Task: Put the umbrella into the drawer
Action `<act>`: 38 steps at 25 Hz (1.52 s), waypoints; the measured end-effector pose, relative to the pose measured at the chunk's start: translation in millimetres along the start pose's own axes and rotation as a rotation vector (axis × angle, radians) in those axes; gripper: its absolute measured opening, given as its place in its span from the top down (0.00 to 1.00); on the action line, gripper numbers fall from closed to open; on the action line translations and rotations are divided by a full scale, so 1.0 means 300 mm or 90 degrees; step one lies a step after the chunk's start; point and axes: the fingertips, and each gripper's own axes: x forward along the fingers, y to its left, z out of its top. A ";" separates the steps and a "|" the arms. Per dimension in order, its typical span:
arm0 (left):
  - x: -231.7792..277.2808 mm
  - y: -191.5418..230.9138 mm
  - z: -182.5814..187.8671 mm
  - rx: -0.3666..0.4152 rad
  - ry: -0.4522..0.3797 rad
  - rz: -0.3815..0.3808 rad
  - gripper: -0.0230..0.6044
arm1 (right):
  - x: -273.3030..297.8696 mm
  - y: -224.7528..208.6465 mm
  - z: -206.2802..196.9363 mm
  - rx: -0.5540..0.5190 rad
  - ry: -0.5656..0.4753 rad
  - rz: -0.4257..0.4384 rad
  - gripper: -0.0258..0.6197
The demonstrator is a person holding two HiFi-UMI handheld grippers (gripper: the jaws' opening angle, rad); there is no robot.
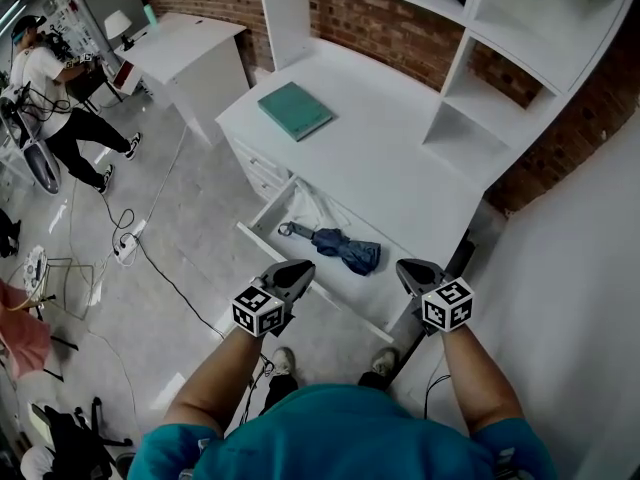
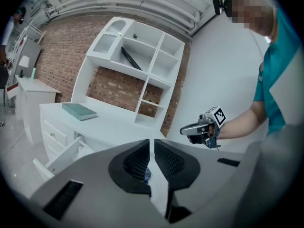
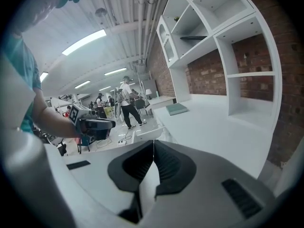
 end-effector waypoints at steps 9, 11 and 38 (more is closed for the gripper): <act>-0.023 0.061 0.021 -0.073 -0.031 0.036 0.94 | -0.001 -0.027 -0.018 0.028 -0.003 -0.014 0.92; -0.023 0.071 0.023 -0.079 -0.034 0.041 0.94 | 0.001 -0.035 -0.024 0.035 -0.004 -0.019 0.93; 0.018 0.041 0.026 -0.022 -0.002 0.025 0.94 | -0.005 -0.064 -0.055 0.019 0.022 -0.033 0.93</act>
